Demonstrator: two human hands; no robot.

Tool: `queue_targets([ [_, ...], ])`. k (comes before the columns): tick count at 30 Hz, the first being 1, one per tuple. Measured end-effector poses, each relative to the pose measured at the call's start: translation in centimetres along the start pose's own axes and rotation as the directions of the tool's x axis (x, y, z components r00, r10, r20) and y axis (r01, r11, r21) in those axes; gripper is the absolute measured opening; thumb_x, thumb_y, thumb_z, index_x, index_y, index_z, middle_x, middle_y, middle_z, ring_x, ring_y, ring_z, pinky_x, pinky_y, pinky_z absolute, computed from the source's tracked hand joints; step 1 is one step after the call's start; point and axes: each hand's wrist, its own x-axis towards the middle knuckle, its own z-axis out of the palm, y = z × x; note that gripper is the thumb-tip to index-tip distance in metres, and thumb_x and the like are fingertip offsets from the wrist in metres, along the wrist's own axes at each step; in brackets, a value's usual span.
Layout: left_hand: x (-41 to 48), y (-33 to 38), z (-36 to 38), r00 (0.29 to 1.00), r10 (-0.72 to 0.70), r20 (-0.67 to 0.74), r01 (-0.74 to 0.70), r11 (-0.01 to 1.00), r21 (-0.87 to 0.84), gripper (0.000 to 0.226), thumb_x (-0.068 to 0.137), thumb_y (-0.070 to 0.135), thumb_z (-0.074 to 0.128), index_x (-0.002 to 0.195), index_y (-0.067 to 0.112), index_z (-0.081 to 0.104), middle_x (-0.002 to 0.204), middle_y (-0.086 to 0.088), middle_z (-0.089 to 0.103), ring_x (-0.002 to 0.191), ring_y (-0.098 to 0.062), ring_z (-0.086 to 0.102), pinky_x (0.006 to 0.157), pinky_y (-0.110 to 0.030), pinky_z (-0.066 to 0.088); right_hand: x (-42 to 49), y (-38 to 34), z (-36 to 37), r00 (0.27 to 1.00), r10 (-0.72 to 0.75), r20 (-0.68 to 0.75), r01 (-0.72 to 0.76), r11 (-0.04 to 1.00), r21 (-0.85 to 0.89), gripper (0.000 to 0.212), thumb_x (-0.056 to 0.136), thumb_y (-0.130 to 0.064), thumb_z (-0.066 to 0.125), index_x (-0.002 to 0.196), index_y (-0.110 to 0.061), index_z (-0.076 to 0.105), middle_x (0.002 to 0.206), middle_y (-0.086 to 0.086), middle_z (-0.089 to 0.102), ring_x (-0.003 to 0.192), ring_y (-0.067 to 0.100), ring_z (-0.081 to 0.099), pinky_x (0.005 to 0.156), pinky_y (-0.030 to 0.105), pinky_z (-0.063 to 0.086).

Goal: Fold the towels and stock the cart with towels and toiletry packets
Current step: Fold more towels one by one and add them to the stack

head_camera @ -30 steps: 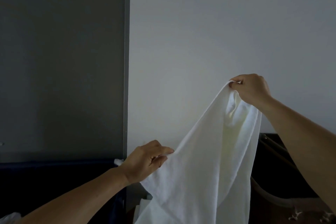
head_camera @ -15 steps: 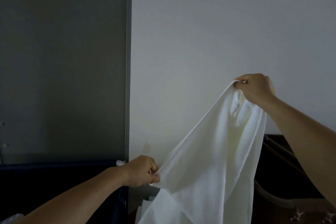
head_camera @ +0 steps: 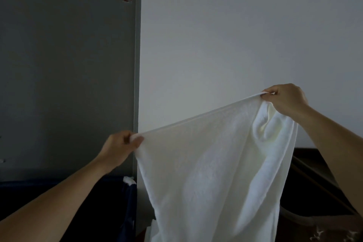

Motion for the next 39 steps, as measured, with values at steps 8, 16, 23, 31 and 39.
queue_targets([
  [8,1.7,2.5,-0.5,0.962,-0.262,0.075,0.240,0.685,-0.688,0.031,0.088,0.006,0.068,0.115,-0.002,0.057,0.103,-0.015,0.070,0.092,-0.029,0.069,0.077,-0.037,0.059,-0.1,2.4,-1.0,0.998,0.018,0.052,-0.025,0.990,0.138,0.016,0.090,-0.031,0.072,0.101,-0.021,0.078,0.090,-0.004,0.068,0.094,0.020,0.061,0.085,0.035,0.046],
  [16,3.6,3.3,1.6,0.834,-0.470,0.288,0.518,0.491,-0.700,0.013,0.090,0.001,0.064,0.101,-0.005,0.066,0.090,-0.015,0.069,0.077,-0.024,0.065,0.053,-0.026,0.059,-4.1,5.1,0.3,0.889,0.173,0.423,-0.271,0.945,0.185,0.008,0.087,-0.028,0.076,0.087,-0.020,0.075,0.093,-0.003,0.071,0.087,0.015,0.065,0.069,0.027,0.049],
  [23,3.8,4.8,6.3,0.765,-0.578,0.283,0.602,0.485,-0.634,0.031,0.090,-0.005,0.061,0.119,-0.011,0.059,0.085,-0.018,0.062,0.070,-0.027,0.060,0.040,-0.026,0.053,-7.2,7.1,4.6,0.870,0.319,0.376,-0.480,0.721,0.499,0.023,0.092,-0.008,0.069,0.112,0.003,0.068,0.105,0.014,0.066,0.097,0.028,0.062,0.081,0.032,0.047],
  [31,1.4,10.0,12.5,0.790,-0.579,0.202,0.553,0.532,-0.641,0.018,0.086,-0.007,0.067,0.103,-0.012,0.064,0.094,-0.025,0.066,0.081,-0.034,0.065,0.075,-0.046,0.057,-8.2,2.9,6.6,0.946,0.312,0.092,-0.325,0.896,0.302,0.022,0.080,-0.023,0.081,0.098,-0.021,0.068,0.079,-0.008,0.063,0.087,0.021,0.066,0.077,0.028,0.047],
  [39,-1.0,14.5,17.4,0.951,-0.279,0.133,0.309,0.854,-0.419,0.011,0.091,0.011,0.064,0.085,0.009,0.074,0.086,-0.007,0.073,0.084,-0.026,0.070,0.075,-0.039,0.060,-12.4,-4.9,10.1,0.987,-0.010,0.161,-0.042,0.946,0.321,0.021,0.083,-0.028,0.076,0.102,-0.022,0.070,0.073,-0.018,0.055,0.083,0.010,0.060,0.074,0.022,0.046],
])
